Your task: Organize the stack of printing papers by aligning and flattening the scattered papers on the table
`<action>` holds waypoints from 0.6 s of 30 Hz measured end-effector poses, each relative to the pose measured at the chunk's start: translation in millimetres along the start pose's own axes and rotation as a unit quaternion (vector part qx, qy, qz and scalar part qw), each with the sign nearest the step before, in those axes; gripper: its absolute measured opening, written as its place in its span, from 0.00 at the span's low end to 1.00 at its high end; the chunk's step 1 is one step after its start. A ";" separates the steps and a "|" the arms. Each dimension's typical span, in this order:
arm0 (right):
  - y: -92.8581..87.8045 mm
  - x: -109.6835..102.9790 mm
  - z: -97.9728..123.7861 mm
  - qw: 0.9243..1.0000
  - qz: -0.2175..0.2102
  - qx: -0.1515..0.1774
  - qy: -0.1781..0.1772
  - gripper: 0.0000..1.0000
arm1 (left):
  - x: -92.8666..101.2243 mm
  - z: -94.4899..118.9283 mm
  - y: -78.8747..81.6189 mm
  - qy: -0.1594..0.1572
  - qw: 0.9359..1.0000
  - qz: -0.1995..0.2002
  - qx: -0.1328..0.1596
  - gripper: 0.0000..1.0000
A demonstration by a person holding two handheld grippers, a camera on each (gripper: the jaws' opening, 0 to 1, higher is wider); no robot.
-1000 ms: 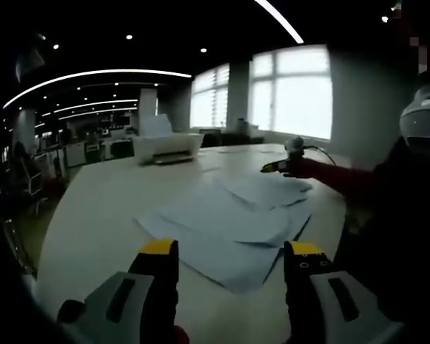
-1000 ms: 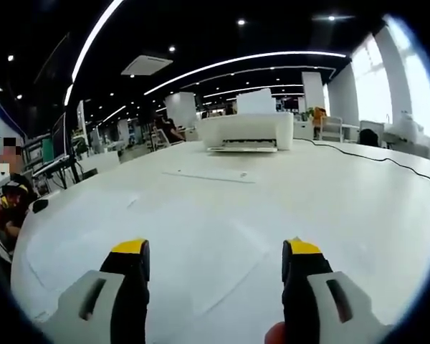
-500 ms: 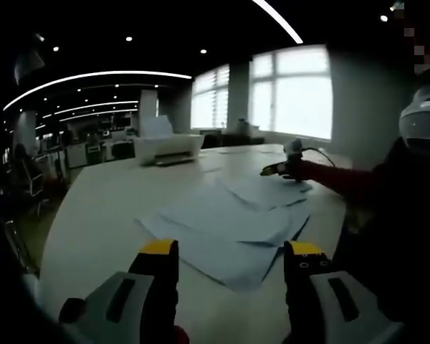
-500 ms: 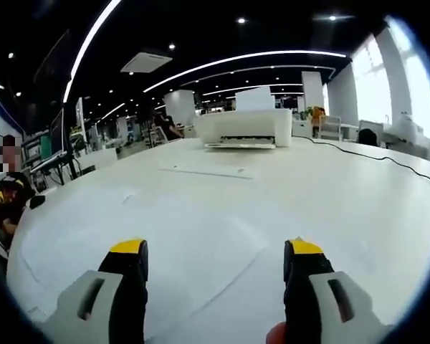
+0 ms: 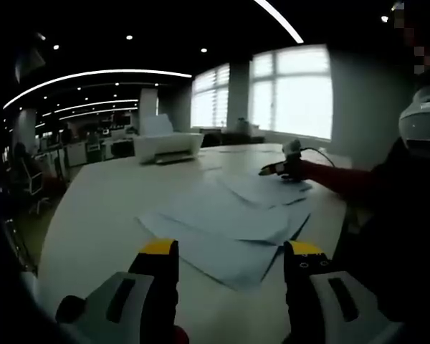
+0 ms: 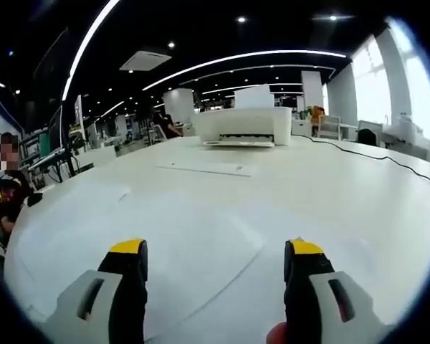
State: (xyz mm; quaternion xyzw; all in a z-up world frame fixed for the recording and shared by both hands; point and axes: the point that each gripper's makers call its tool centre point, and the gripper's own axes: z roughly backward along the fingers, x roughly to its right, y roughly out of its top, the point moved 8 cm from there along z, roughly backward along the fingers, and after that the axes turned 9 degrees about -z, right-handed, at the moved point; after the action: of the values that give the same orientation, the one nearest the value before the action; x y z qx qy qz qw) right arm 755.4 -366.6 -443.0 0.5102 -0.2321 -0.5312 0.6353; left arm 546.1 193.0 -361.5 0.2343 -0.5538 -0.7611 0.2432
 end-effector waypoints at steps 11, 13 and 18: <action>0.6 -1.8 -2.9 1.000 0.011 -0.004 -0.004 0.73 | -0.5 1.7 -2.6 0.001 1.000 0.003 0.001 0.62; 0.9 -1.9 -3.2 1.000 0.012 -0.005 -0.005 0.72 | -1.0 1.3 -3.0 0.002 1.000 0.004 -0.001 0.62; 2.7 -2.6 -4.6 1.000 0.014 -0.008 -0.005 0.72 | 0.0 1.6 1.7 0.001 1.000 0.002 0.004 0.62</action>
State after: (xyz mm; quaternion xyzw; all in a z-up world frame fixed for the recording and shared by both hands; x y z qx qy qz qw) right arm 759.6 -362.6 -441.6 0.4996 -0.2382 -0.5265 0.6453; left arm 545.3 193.6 -359.4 0.2348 -0.5573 -0.7582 0.2438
